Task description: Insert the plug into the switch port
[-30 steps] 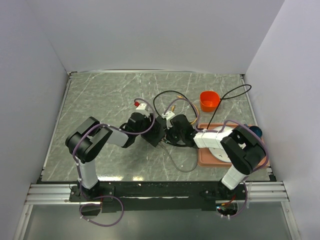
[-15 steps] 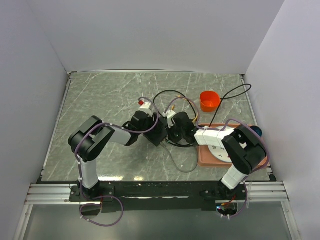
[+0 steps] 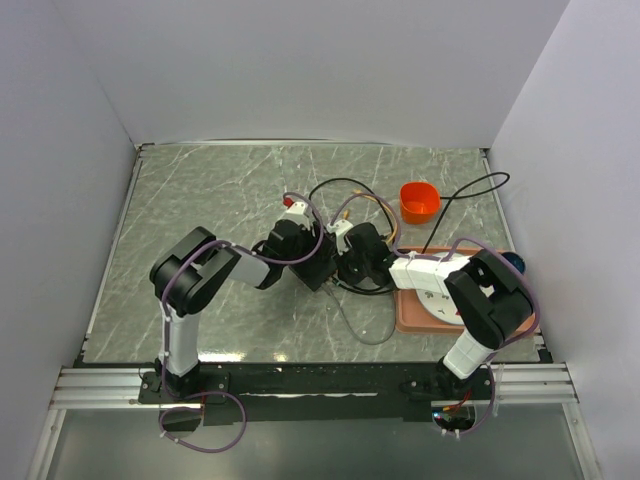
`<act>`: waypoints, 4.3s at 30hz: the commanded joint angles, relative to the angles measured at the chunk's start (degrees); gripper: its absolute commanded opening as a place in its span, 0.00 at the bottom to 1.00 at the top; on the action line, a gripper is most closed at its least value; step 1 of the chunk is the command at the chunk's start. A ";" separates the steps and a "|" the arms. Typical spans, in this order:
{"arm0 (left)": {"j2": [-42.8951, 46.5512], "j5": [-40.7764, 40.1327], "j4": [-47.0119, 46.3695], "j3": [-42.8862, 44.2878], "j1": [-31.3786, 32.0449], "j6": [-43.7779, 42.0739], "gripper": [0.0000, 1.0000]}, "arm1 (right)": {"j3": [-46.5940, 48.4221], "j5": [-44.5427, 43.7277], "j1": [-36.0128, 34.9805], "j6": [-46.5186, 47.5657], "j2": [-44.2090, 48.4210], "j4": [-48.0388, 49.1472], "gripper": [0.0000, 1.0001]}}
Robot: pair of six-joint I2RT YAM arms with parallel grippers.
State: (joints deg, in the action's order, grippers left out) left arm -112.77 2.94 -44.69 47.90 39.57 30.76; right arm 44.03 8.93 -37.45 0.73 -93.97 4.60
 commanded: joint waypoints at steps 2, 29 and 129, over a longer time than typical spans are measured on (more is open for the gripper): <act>-3.42 43.37 0.13 3.87 23.18 15.38 0.58 | 10.28 15.24 -3.33 -2.40 -3.15 37.60 0.00; -2.29 36.80 3.02 0.44 19.24 13.62 0.65 | 2.73 16.12 6.25 -15.59 -1.74 43.66 0.15; 41.67 39.85 8.41 -8.08 -18.48 9.66 0.96 | -5.17 18.21 3.97 5.25 30.76 4.18 0.00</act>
State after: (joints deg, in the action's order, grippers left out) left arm -72.62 32.77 -24.38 40.16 21.08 35.22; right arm 43.46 16.19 -33.71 4.84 -68.12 4.49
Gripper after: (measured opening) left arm 0.975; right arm 0.023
